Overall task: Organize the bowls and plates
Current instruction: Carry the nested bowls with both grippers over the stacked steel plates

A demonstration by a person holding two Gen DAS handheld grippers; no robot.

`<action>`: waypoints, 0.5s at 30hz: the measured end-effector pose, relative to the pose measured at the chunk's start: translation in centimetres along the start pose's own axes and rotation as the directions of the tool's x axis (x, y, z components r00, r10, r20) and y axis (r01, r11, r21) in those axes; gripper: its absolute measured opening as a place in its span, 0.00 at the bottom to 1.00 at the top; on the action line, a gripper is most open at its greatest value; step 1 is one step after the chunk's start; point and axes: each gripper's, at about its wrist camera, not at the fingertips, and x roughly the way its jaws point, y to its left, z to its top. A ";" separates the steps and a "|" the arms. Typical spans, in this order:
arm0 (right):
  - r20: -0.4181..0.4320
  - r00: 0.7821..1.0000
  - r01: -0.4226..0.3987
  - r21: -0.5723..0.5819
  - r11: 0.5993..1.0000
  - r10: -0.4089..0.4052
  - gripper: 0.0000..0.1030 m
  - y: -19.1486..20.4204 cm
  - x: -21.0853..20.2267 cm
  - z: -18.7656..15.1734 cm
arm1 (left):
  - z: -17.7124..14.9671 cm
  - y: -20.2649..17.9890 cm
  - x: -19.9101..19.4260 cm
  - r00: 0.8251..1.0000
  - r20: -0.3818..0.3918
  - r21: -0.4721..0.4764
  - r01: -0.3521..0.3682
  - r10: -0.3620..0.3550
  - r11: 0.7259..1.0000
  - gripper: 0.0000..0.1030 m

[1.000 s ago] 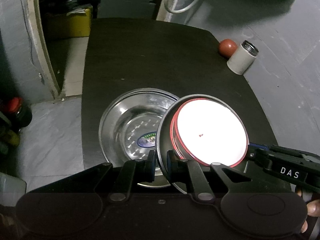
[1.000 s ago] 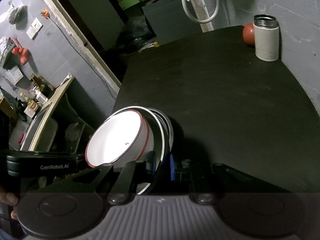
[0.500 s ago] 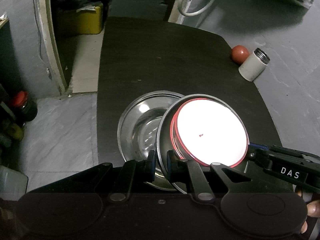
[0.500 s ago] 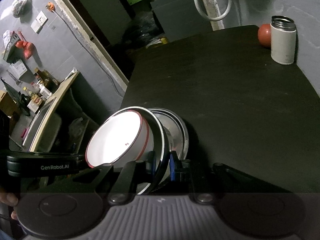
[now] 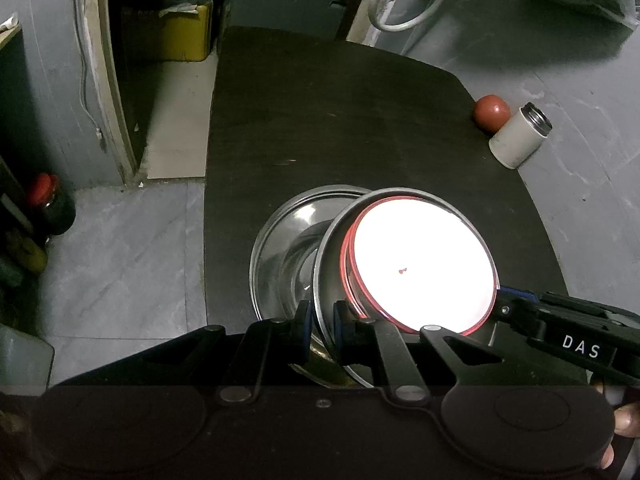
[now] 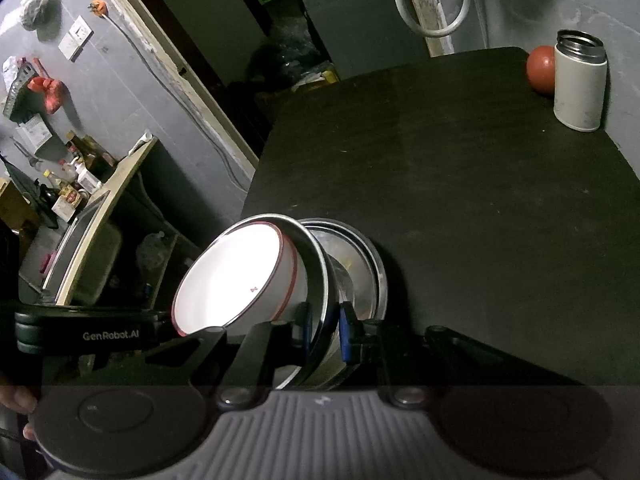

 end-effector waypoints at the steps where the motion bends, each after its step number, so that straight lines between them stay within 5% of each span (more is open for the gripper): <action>1: -0.002 1.000 0.001 0.000 1.000 -0.001 0.15 0.0 0.0 0.0 | 0.0 0.0 0.1 1.000 0.000 -0.002 0.000 0.000 1.000 0.11; 15: -0.015 1.000 0.012 0.008 1.000 -0.012 0.15 0.5 0.8 0.3 | 0.2 0.3 0.7 1.000 -0.015 -0.016 0.000 0.000 1.000 0.10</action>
